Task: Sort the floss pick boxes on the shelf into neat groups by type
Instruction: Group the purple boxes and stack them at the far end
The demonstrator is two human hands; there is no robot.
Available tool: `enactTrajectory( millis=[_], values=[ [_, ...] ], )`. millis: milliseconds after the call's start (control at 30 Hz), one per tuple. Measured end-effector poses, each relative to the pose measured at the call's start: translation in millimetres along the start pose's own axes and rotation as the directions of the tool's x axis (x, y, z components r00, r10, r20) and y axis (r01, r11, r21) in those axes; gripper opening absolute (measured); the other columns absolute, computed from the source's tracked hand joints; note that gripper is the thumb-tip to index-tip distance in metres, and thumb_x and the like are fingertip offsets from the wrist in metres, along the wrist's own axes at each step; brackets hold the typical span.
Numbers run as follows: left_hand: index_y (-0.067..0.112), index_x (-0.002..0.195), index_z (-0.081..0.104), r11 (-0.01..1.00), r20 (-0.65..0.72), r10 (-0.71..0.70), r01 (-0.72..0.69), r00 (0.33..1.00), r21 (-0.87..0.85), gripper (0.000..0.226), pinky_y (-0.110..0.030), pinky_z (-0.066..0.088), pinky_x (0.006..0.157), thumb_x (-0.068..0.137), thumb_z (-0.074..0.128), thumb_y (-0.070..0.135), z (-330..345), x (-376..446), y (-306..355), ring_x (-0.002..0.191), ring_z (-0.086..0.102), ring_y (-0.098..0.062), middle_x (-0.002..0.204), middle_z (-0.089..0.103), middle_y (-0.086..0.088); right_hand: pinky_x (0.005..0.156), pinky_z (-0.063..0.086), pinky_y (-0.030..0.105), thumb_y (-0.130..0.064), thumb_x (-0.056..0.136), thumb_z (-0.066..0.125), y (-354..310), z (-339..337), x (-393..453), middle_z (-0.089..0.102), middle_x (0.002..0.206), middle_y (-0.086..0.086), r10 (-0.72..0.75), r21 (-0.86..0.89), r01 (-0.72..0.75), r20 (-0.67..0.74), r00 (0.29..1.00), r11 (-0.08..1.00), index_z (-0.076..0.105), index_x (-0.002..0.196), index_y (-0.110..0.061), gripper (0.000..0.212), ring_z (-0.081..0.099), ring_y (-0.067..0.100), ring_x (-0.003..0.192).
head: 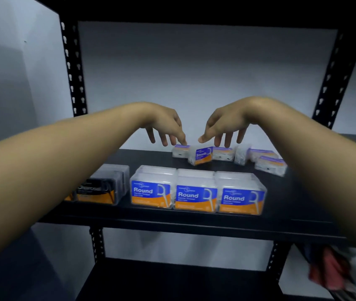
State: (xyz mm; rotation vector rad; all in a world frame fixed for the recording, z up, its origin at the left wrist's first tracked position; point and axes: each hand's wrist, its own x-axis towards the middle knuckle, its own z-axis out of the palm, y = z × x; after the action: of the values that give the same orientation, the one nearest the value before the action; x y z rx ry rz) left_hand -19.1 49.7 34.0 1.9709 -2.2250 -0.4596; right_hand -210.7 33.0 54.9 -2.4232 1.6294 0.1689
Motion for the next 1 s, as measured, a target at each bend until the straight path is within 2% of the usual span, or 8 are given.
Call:
enactTrajectory(
  millis=[200, 333, 433, 567, 700, 767, 867, 1000],
  values=[
    [0.015, 0.112, 0.069, 0.999, -0.043, -0.033, 0.035, 0.999, 0.028, 0.038, -0.048, 0.058, 0.094, 0.086, 0.076, 0.041, 19.6, 49.0, 46.4, 0.103, 0.071, -0.022, 0.113, 0.073, -0.002, 0.089, 0.06, 0.047, -0.053, 0.091, 0.07, 70.0, -0.6, 4.6, 0.075, 0.108, 0.004, 0.04, 0.016, -0.04, -0.041, 0.998, 0.999, 0.065, 0.115, -0.019, 0.042, 0.074, 0.024, 0.097],
    [0.016, 0.117, 0.067, 0.985, -0.159, -0.031, 0.056, 0.987, 0.16, 0.049, -0.045, 0.059, 0.091, 0.08, 0.08, 0.044, 29.5, 75.3, 60.2, 0.105, 0.065, -0.023, 0.12, 0.066, -0.002, 0.088, 0.061, 0.046, -0.048, 0.091, 0.071, 112.6, 1.8, 11.1, 0.074, 0.102, 0.002, 0.06, 0.001, -0.06, -0.134, 0.989, 0.998, 0.066, 0.114, -0.016, 0.04, 0.073, 0.023, 0.097],
    [0.017, 0.129, 0.061, 0.966, -0.207, -0.027, 0.079, 0.978, 0.245, 0.062, -0.041, 0.053, 0.098, 0.078, 0.082, 0.045, 39.6, 93.8, 69.5, 0.114, 0.06, -0.025, 0.131, 0.062, -0.003, 0.086, 0.062, 0.046, -0.047, 0.089, 0.073, 144.5, 5.9, 19.3, 0.073, 0.103, 0.003, 0.088, -0.047, -0.097, -0.166, 0.982, 0.994, 0.067, 0.114, -0.014, 0.041, 0.071, 0.023, 0.097],
    [0.016, 0.142, 0.051, 0.946, -0.173, -0.087, 0.136, 0.981, 0.295, 0.078, -0.04, 0.054, 0.097, 0.078, 0.081, 0.047, 53.7, 111.8, 76.3, 0.123, 0.057, -0.028, 0.142, 0.056, -0.004, 0.062, 0.056, 0.036, -0.048, 0.089, 0.072, 175.8, 16.1, 29.2, 0.068, 0.113, 0.007, 0.151, -0.11, -0.166, -0.134, 0.979, 0.98, 0.064, 0.11, -0.007, 0.047, 0.071, 0.027, 0.103],
    [0.015, 0.141, 0.052, 0.935, -0.147, -0.144, 0.183, 0.979, 0.304, 0.072, -0.04, 0.058, 0.083, 0.081, 0.08, 0.043, 65.2, 118.6, 80.4, 0.119, 0.059, -0.03, 0.141, 0.056, -0.005, 0.05, 0.048, 0.034, -0.048, 0.089, 0.073, 194.8, 30.8, 37.4, 0.068, 0.126, 0.013, 0.215, -0.074, -0.214, -0.005, 0.977, 0.974, 0.055, 0.114, -0.01, 0.049, 0.07, 0.032, 0.11],
    [0.015, 0.14, 0.055, 0.927, -0.182, -0.148, 0.2, 0.972, 0.318, 0.07, -0.033, 0.053, 0.074, 0.081, 0.081, 0.042, 68.4, 119.1, 81.7, 0.117, 0.06, -0.029, 0.138, 0.058, -0.005, 0.045, 0.048, 0.032, -0.046, 0.091, 0.073, 201.2, 33.9, 40.3, 0.067, 0.129, 0.012, 0.2, -0.08, -0.199, 0.002, 0.98, 0.977, 0.057, 0.112, -0.008, 0.046, 0.07, 0.032, 0.111],
    [0.013, 0.139, 0.057, 0.921, -0.201, -0.188, 0.243, 0.961, 0.303, 0.073, -0.036, 0.056, 0.069, 0.076, 0.085, 0.039, 73.0, 120.3, 82.6, 0.103, 0.061, -0.029, 0.135, 0.06, -0.007, 0.032, 0.045, 0.024, -0.041, 0.092, 0.074, 207.8, 34.9, 42.0, 0.064, 0.124, 0.013, 0.169, -0.067, -0.168, 0.007, 0.986, 0.984, 0.061, 0.117, -0.004, 0.047, 0.069, 0.033, 0.114],
    [0.015, 0.141, 0.051, 0.93, -0.12, -0.252, 0.275, 0.96, 0.244, 0.078, -0.041, 0.059, 0.074, 0.075, 0.088, 0.031, 79.6, 120.3, 87.3, 0.102, 0.057, -0.029, 0.125, 0.055, -0.006, 0.042, 0.045, 0.027, -0.044, 0.086, 0.079, 210.8, 37.2, 36.9, 0.067, 0.129, 0.012, 0.125, -0.124, -0.127, -0.023, 0.992, 0.984, 0.064, 0.128, -0.005, 0.059, 0.067, 0.031, 0.115]
  ],
)
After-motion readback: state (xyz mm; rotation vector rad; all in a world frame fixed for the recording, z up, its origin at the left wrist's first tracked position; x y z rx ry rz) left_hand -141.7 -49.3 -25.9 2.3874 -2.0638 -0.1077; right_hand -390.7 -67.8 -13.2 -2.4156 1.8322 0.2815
